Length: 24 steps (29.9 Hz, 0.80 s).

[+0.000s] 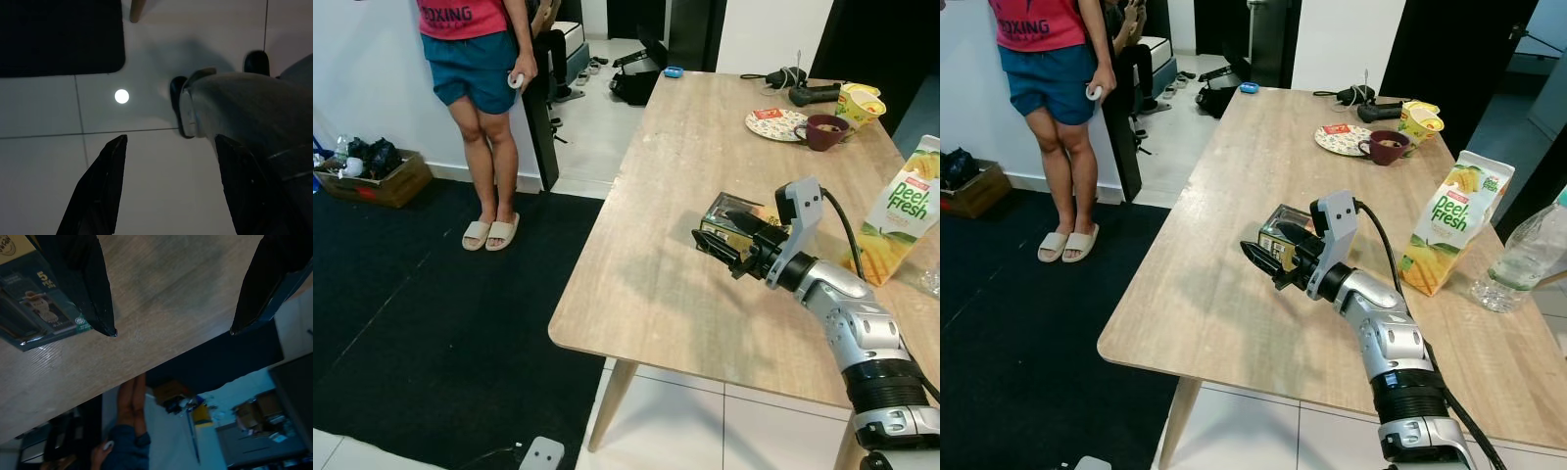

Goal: Restocking fridge

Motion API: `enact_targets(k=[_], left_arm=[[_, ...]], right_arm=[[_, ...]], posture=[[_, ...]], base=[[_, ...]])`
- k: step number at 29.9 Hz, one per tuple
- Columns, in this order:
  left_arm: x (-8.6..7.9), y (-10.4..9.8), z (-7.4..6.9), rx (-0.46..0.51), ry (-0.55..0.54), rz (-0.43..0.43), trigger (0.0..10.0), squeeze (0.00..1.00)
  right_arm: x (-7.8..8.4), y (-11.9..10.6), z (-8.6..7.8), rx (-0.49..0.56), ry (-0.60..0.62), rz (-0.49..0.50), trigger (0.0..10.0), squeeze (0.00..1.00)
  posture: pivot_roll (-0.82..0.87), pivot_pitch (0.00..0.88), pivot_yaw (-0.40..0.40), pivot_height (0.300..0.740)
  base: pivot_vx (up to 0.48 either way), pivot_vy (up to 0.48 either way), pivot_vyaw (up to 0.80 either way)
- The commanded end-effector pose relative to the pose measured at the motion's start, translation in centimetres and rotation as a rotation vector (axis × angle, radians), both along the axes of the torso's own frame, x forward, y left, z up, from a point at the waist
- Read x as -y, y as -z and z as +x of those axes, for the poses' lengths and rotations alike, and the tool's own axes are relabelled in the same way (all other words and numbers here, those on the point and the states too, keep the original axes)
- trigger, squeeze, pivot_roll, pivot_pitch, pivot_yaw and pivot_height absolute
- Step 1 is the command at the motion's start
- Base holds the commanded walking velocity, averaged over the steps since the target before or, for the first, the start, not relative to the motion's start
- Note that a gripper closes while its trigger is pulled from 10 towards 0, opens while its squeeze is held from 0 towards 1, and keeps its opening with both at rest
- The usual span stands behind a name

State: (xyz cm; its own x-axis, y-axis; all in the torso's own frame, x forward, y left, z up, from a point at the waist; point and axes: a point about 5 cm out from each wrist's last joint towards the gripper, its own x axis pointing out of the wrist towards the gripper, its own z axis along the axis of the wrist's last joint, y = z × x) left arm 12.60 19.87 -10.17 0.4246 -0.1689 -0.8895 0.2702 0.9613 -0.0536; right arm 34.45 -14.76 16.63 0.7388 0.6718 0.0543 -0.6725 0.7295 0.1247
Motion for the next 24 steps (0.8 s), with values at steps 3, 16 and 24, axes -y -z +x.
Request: enact_targets(k=[3, 16, 24], left_arm=[[0.9, 0.5, -1.2, -0.037, 0.001, -0.034, 10.0, 0.0], [1.0, 0.6, -1.6, -0.043, -0.003, -0.038, 10.0, 0.0], [1.2, 0.7, -1.8, -0.044, 0.0, -0.045, 10.0, 0.0]], right_arm=[[0.0, -0.1, 0.0, -0.002, 0.013, -0.01, 10.0, 0.0], [-1.5, -0.2, -0.3, 0.008, -0.003, -0.005, 10.0, 0.0], [-4.0, 0.9, -0.5, 0.002, 0.036, -0.058, 10.0, 0.0]], posture=[[0.06, 0.0, -0.031, 0.74], [0.05, 0.0, -0.039, 0.74], [0.05, 0.0, -0.041, 0.74]], base=[[0.0, 0.0, 0.0], [0.0, 0.0, 0.0], [0.0, 0.0, 0.0]])
